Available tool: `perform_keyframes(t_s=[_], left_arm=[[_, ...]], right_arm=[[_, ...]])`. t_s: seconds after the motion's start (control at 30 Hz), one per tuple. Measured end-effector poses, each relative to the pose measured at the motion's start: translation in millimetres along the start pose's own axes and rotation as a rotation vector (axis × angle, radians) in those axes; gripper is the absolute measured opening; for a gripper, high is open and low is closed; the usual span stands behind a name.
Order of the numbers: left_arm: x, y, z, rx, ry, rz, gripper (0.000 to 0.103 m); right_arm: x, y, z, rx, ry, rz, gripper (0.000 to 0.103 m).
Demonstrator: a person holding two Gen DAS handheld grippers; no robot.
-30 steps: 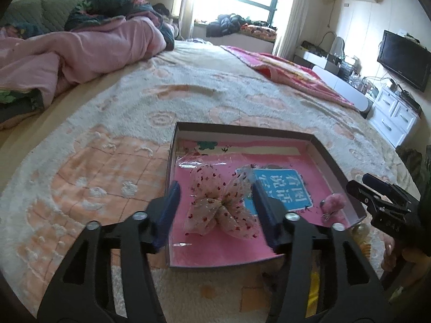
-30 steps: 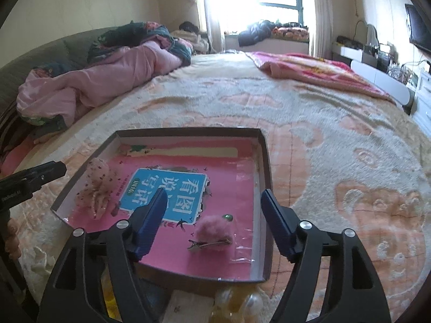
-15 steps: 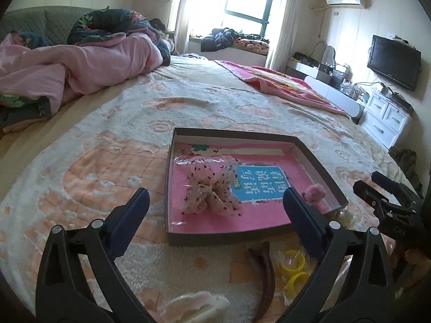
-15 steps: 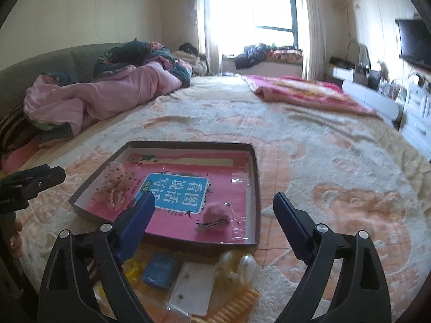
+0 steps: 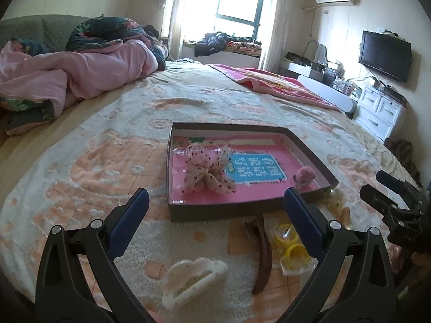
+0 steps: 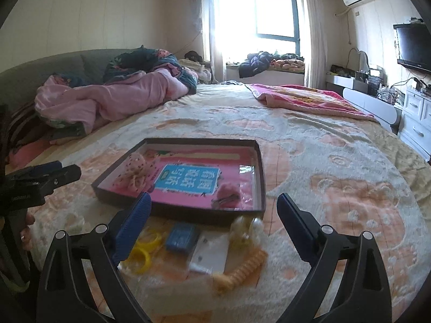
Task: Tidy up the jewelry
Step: 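Withdraw both grippers from the tray, moving the left toward the brown hair claw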
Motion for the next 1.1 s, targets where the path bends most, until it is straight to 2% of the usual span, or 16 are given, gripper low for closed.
perform_keyframes(t_s=[0.3, 0.73, 0.97, 1.1], left_arm=[[-13.3, -13.7, 5.5, 0.0, 0.018, -0.008, 0.091], [-33.4, -24.1, 2.6, -0.035, 0.043, 0.017, 0.091], [-52.5, -21.3, -11.5, -0.087, 0.071, 0.072, 0.091], [-66.2, -14.7, -18.8, -0.12, 0.079, 0.123, 0.083]], right_arm=[[-23.1, -16.3, 11.5, -0.011, -0.005, -0.005, 0.092], [-49.2, -25.1, 18.8, -0.003, 0.006, 0.037, 0.092], [-66.0, -25.8, 25.1, 0.016, 0.025, 0.08, 0.092], [-74.9, -24.7, 24.9, 0.026, 0.042, 0.108, 0.091]])
Point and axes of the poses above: each gripper's, at about its wrist camera, not at the fingertips, and y roughly the way its jaws point, z to its left, x to its top, the point moved 8 cm from there along y, roughly the way its jaws point, and after that the axes turned 6 degrees about -y, right-handed, at the moved point
